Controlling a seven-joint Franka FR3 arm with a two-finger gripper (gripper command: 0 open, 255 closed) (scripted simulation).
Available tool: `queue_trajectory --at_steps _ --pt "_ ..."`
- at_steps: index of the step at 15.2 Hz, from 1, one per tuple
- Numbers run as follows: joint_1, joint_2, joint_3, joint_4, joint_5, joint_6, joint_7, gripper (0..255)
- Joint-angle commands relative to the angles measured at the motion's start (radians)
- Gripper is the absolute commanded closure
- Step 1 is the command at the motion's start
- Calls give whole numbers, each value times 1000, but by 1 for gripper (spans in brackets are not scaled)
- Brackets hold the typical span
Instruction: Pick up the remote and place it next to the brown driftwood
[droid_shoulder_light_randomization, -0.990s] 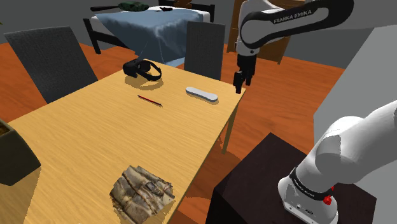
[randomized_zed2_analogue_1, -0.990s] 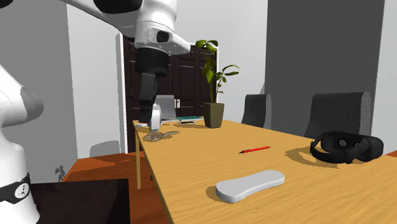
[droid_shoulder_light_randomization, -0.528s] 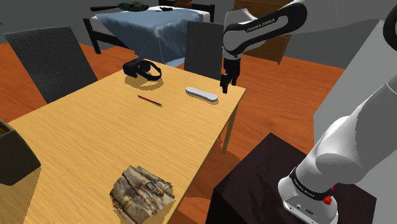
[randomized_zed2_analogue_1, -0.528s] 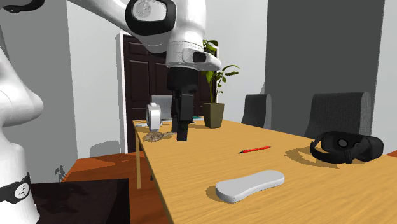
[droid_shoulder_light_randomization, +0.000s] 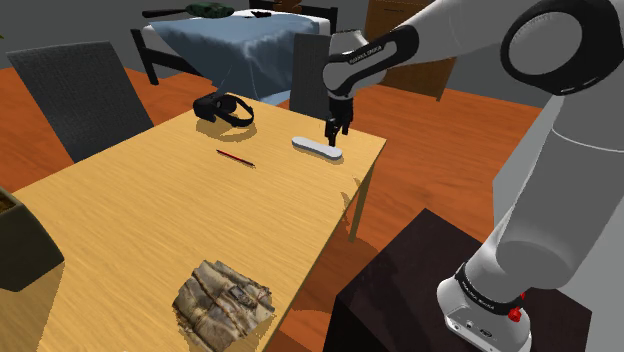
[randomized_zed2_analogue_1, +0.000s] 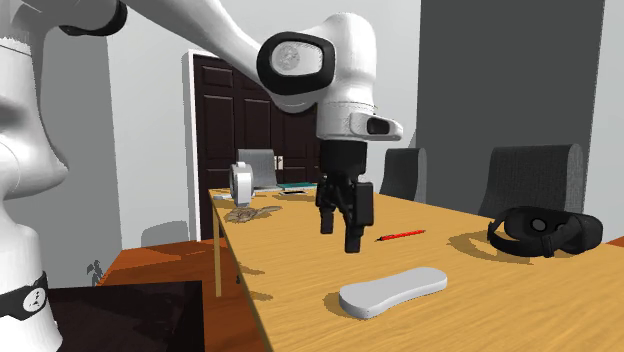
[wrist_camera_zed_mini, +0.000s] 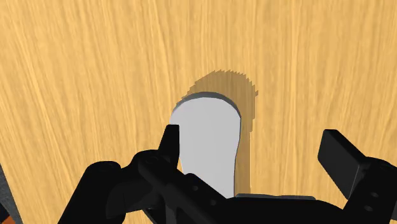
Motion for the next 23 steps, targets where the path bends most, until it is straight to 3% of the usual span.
queue_trajectory --at_steps 1,8,16,23 --pt "-2 77 5 73 14 15 -17 0" --pt "-18 325 28 350 47 19 -65 0" --pt "-22 374 31 320 53 97 -68 0" --pt "-22 375 31 321 53 97 -68 0"
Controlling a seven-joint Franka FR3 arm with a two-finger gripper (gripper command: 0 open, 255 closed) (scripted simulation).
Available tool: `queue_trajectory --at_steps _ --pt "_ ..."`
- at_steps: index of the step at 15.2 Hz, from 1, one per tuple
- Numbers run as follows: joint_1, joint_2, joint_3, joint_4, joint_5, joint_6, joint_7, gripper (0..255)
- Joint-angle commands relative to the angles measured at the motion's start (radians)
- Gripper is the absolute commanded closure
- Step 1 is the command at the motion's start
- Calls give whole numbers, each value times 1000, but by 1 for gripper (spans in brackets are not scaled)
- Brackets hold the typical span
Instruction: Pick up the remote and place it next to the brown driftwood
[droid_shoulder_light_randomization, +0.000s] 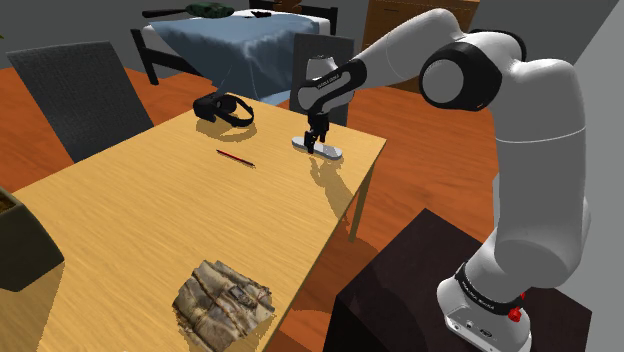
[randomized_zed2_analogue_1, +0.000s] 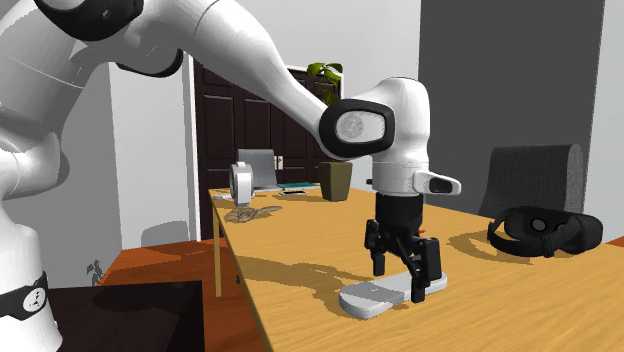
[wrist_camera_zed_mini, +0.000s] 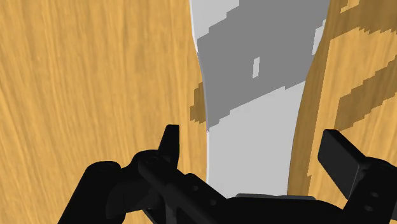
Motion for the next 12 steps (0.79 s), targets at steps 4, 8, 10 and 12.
queue_trajectory --at_steps 4,8,10,12 --pt "0 0 0 0 0 0 0 255" --pt "0 0 0 0 0 0 0 255" --pt "0 0 0 0 0 0 0 255" --pt "1 -14 -1 6 -2 -20 1 255"
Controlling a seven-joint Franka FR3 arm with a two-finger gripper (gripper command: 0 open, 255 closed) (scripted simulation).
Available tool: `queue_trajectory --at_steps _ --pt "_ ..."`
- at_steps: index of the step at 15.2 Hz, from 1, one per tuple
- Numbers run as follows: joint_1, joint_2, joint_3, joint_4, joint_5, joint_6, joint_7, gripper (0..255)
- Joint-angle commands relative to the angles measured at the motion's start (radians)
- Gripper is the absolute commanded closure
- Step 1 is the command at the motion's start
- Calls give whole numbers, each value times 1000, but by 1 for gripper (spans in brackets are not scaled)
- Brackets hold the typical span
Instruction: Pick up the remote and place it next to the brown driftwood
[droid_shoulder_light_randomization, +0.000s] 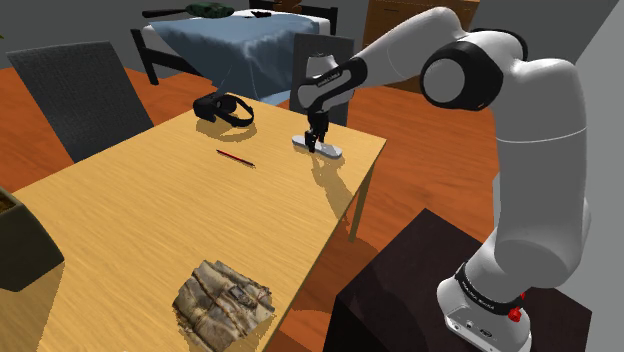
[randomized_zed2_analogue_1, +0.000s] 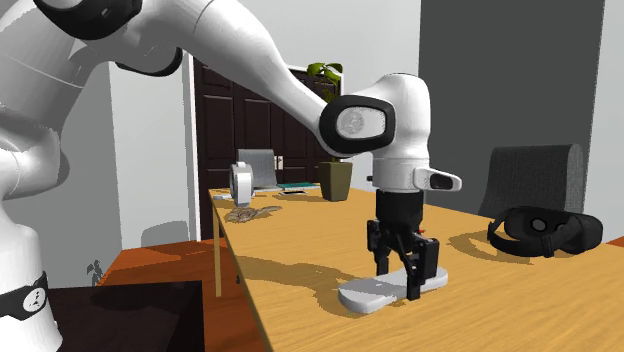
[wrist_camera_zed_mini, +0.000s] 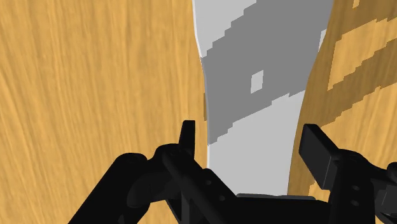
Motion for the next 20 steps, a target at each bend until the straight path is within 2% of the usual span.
queue_trajectory --at_steps 1,18,20 --pt "1 -15 -1 3 -2 -17 0 255" --pt "4 -104 -7 95 -13 -198 4 255" --pt "32 -159 0 13 -21 -171 40 255"
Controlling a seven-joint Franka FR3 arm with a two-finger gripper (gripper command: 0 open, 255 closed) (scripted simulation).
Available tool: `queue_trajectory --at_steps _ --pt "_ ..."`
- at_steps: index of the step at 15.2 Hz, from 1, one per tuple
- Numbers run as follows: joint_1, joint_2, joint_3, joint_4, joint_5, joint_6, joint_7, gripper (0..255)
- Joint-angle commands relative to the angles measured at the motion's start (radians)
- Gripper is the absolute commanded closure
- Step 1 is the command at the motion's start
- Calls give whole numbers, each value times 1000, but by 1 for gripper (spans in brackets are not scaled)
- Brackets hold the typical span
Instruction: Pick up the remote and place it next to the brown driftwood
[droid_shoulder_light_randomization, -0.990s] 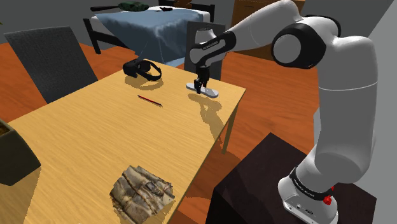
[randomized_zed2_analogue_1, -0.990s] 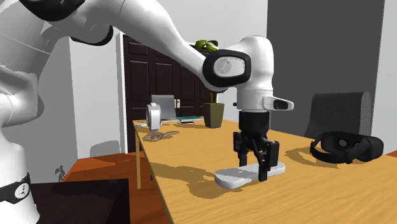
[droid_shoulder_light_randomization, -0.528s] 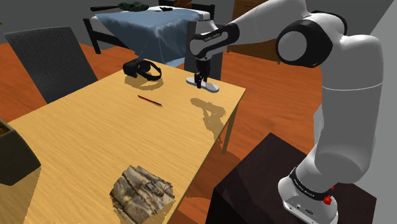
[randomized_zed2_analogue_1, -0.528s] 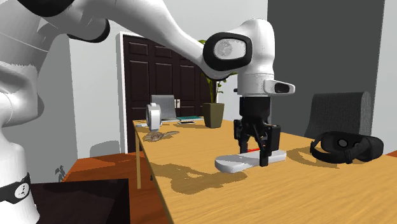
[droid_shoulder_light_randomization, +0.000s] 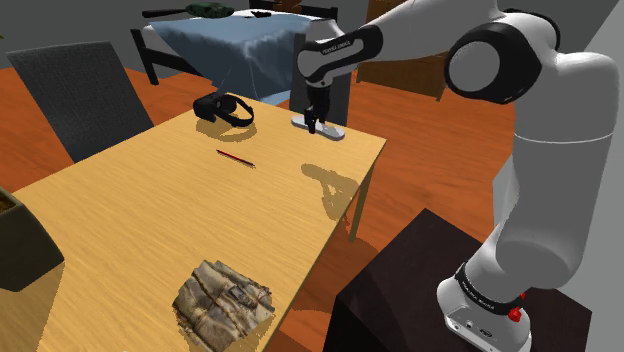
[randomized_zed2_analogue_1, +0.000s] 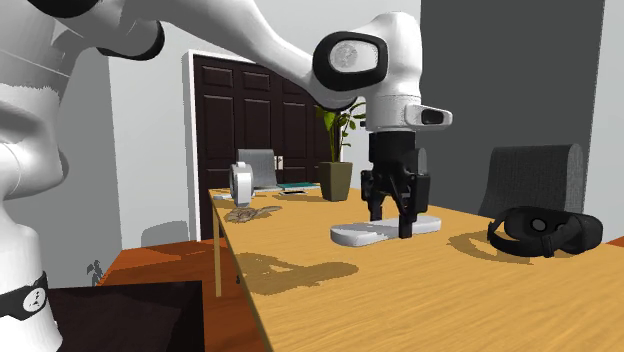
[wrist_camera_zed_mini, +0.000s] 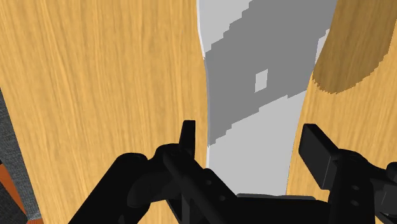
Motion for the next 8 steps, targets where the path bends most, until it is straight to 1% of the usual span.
queue_trajectory --at_steps 1,8 --pt "24 -48 6 -66 -8 19 31 255" --pt "115 -204 47 -287 -34 82 170 255"
